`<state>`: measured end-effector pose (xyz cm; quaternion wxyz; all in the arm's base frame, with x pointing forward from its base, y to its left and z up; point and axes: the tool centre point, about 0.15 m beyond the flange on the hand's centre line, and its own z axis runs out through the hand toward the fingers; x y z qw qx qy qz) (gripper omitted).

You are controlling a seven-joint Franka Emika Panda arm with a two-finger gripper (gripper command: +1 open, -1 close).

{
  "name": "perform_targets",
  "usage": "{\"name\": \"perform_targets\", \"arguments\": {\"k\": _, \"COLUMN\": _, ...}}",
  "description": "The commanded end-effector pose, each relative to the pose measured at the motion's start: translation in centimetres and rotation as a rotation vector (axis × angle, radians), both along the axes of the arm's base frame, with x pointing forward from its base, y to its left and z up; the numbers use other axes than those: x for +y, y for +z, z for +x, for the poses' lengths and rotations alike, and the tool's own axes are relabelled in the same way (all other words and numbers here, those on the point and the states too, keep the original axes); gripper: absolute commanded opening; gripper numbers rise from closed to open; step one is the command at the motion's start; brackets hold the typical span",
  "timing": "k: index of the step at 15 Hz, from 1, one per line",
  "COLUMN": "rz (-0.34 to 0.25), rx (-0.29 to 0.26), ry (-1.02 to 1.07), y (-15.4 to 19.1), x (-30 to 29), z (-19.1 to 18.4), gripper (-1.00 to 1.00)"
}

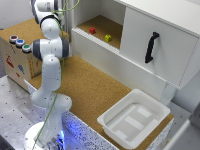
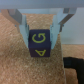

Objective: Take the purple block and turn it right

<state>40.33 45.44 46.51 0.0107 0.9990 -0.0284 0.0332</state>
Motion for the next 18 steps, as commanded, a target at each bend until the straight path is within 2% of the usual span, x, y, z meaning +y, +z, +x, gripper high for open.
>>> {"name": "perform_targets", "arguments": {"k": 1, "rz": 0.117, "rx": -0.051, "ry": -0.23, "y": -2.7, "x": -1.3, "z": 0.9, "gripper": -1.0}}
{"name": "perform_targets", "arguments": {"k": 2, "rz": 0.137, "rx": -0.038, "ry": -0.23, "y": -3.2, "x": -1.1, "z": 1.0, "gripper": -1.0}}
{"name": "perform_targets", "arguments": {"k": 4, "rz": 0.125, "rx": -0.035, "ry": -0.198, "y": -3.7, "x": -1.3, "z": 1.7, "gripper": -1.0}}
{"name": "perform_targets", "arguments": {"k": 5, "rz": 0.115, "rx": -0.035, "ry": -0.169, "y": -3.6, "x": -1.2, "z": 2.0, "gripper": 1.0}}
{"name": "perform_targets", "arguments": {"k": 8, "rz": 0.076, "rx": -0.063, "ry": -0.042, "y": -2.0, "x": -0.7, "z": 3.0, "gripper": 1.0}}
{"name": "perform_targets", "arguments": {"k": 12, "rz": 0.106, "rx": -0.115, "ry": 0.038, "y": 1.8, "x": -0.9, "z": 2.0, "gripper": 1.0}}
{"name": "perform_targets", "arguments": {"k": 15, "rz": 0.046, "rx": -0.168, "ry": 0.154, "y": 5.0, "x": -0.3, "z": 1.1, "gripper": 1.0}}
{"name": "perform_targets", "arguments": {"k": 18, "rz": 0.019, "rx": -0.188, "ry": 0.172, "y": 6.2, "x": 0.0, "z": 0.2, "gripper": 1.0}}
